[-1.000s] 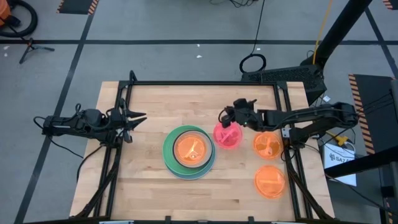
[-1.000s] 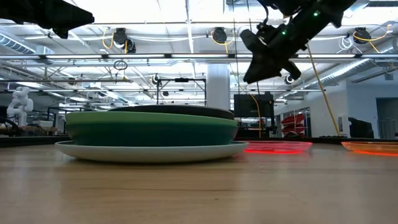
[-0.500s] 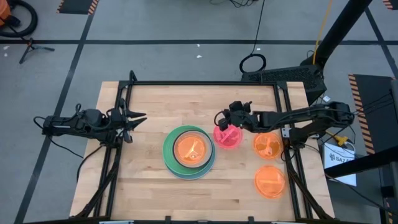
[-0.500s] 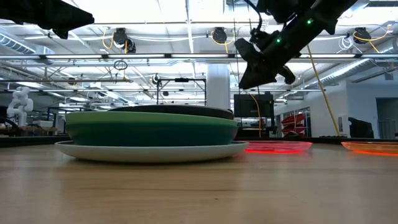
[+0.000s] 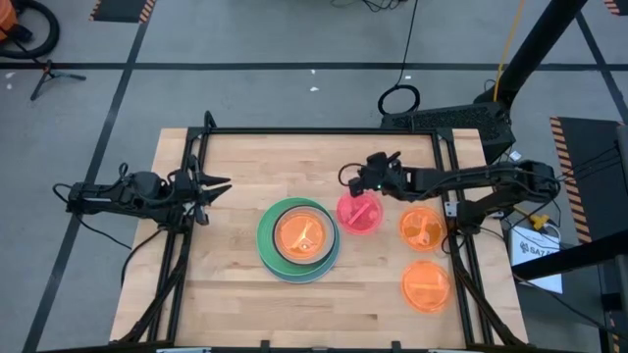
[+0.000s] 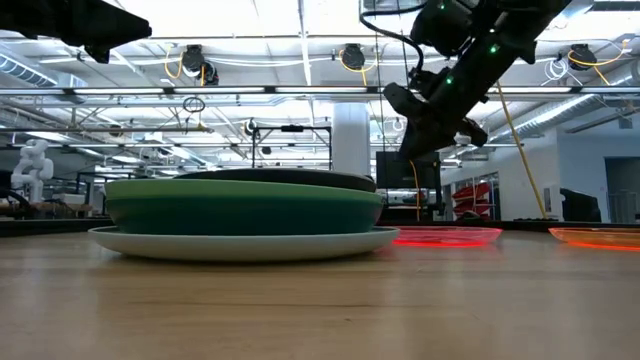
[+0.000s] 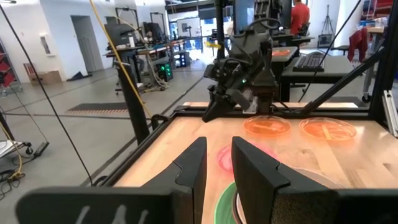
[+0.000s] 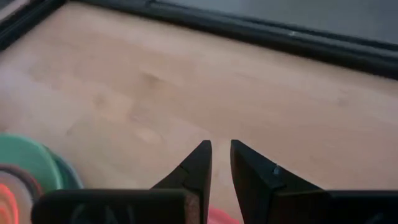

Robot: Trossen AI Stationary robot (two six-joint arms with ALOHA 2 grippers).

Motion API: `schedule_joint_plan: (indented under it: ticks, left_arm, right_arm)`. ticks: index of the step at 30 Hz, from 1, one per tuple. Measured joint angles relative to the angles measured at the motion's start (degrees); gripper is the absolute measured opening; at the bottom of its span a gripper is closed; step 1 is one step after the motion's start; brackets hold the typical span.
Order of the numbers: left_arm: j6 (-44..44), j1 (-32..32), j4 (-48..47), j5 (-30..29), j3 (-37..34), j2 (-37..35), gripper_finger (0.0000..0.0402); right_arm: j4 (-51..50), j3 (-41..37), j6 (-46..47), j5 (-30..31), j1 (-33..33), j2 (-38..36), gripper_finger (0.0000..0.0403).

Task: Stack plastic plates
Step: Stack the transparent pink plate on top of the transparent orange plate

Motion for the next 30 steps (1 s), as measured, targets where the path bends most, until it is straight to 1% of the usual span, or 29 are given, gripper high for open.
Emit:
schedule_joint_plan:
  ticks: [2, 6, 9, 12, 14, 17, 20, 24, 27, 29, 30]
  left_arm:
    - [-0.1, 0.0, -0.2, 0.0, 0.0, 0.0, 0.0083]
    - [-0.5, 0.0, -0.5, 0.0, 0.0, 0.0, 0.0083]
    - [-0.8, 0.0, -0.5, 0.0, 0.0, 0.0, 0.0083]
    - [-1.4, 0.0, -0.7, 0.0, 0.0, 0.0, 0.0083]
    - [-1.8, 0.0, -1.3, 0.0, 0.0, 0.0, 0.0083]
    - [-2.5, 0.0, -1.5, 0.0, 0.0, 0.0, 0.0083]
    - [-3.0, 0.0, -1.5, 0.0, 0.0, 0.0, 0.0083]
    - [-3.2, 0.0, -1.5, 0.0, 0.0, 0.0, 0.0083]
    - [-3.2, 0.0, -1.5, 0.0, 0.0, 0.0, 0.0083]
    - [-3.2, 0.0, -1.5, 0.0, 0.0, 0.0, 0.0083]
    - [-3.0, 0.0, -1.5, 0.0, 0.0, 0.0, 0.0083]
  right_arm:
    - [0.6, 0.0, -1.4, -1.7, -1.5, 0.0, 0.0054]
    - [5.0, 0.0, -7.4, 1.3, -4.8, 0.0, 0.0054]
    - [11.7, 0.0, -14.7, 3.9, -7.8, 0.0, 0.0043]
    - [20.5, 0.0, -23.7, 6.3, -11.6, 0.0, 0.0012]
    - [25.6, 0.0, -28.0, 7.0, -14.4, 0.0, 0.0005]
    - [30.3, 0.0, -29.5, 5.8, -18.2, 0.0, 0.0003]
    - [31.3, 0.0, -30.2, 4.6, -20.6, 0.0, 0.0002]
    - [30.8, 0.0, -30.7, 4.5, -20.9, 0.0, 0.0001]
    - [29.4, 0.0, -29.5, 4.3, -18.2, -0.3, 0.0001]
    - [31.2, 0.0, -29.5, 6.4, -16.1, -0.1, 0.0001]
    - [34.3, 0.0, -31.0, 7.9, -15.5, 0.3, 0.0001]
